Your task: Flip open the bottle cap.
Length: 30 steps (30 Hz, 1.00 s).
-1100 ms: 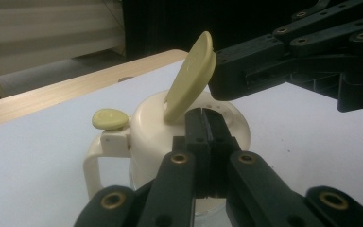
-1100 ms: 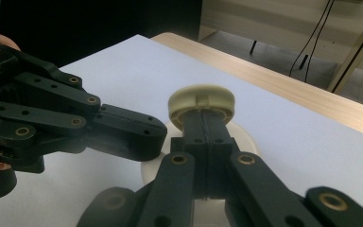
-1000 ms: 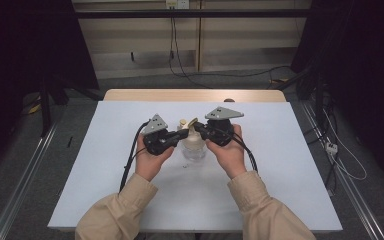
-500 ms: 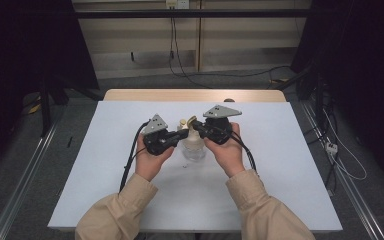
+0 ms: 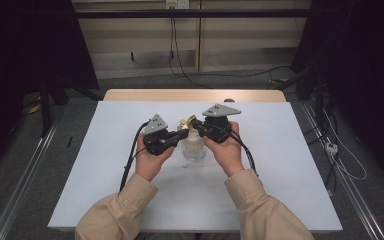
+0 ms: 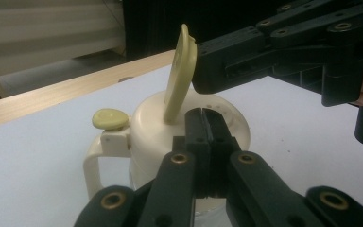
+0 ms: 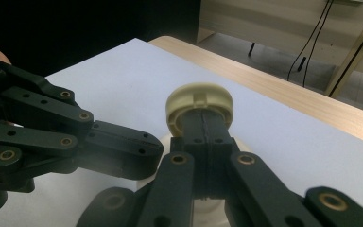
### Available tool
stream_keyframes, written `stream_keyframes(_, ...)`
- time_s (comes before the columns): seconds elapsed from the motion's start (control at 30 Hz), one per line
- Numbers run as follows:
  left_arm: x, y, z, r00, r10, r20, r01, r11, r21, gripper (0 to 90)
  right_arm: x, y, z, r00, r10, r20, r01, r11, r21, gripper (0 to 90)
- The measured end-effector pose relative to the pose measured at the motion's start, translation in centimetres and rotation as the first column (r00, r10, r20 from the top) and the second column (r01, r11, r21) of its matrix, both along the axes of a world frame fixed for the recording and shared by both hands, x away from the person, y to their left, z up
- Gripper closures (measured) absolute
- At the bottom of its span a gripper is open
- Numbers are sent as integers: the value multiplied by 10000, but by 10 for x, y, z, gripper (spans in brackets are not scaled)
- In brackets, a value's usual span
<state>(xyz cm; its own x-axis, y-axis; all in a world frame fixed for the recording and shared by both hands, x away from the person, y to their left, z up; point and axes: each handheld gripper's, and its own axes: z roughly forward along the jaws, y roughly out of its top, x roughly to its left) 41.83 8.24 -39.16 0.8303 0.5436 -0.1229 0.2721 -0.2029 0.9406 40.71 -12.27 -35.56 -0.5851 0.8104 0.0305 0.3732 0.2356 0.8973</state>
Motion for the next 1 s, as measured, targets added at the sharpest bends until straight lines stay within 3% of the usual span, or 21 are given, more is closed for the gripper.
stream_keyframes(1.0, -1, 0, 0, 10000, 14, 73, -14, 10000, 46, 900, 4, 4, 0, 10000, 30, 34, -30, 10000, -77, 900)
